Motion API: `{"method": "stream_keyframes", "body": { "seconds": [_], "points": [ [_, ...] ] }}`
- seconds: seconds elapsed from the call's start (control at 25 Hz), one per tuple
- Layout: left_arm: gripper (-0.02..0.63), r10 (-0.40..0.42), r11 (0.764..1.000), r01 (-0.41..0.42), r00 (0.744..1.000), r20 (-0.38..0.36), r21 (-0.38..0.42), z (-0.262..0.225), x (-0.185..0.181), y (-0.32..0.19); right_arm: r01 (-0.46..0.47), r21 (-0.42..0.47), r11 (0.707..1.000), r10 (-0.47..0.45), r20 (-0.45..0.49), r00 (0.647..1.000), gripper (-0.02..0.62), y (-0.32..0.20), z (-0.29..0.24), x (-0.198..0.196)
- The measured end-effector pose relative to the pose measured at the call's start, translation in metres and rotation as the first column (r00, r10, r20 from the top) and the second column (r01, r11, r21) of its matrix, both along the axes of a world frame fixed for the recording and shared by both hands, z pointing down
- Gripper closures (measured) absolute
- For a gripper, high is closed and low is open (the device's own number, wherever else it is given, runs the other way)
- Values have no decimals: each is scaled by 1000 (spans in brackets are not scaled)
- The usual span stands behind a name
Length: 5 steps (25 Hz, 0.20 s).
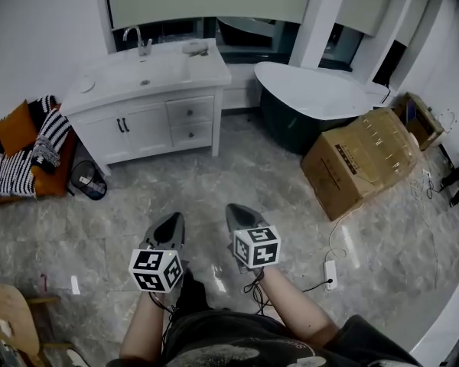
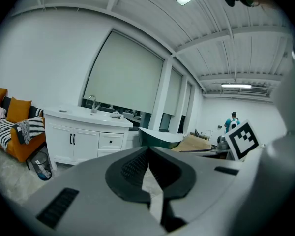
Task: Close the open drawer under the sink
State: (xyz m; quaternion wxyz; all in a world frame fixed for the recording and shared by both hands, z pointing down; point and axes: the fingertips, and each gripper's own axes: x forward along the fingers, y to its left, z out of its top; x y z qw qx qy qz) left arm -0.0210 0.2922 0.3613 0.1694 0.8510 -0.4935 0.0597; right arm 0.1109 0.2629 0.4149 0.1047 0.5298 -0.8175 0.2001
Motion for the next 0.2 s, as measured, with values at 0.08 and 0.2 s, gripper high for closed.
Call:
{"method": "stream_keyframes", "body": {
  "seconds": [0.08, 0.2],
  "points": [
    [591, -3, 1000, 3, 1000, -2, 4, -1, 6, 13, 5, 9, 1000, -5, 12, 1000, 565, 12, -4, 6],
    [591, -5, 1000, 5, 1000, -3, 8, 1, 14, 32, 15, 31, 999, -15, 10, 1000, 565, 29, -9, 14]
  ]
}}
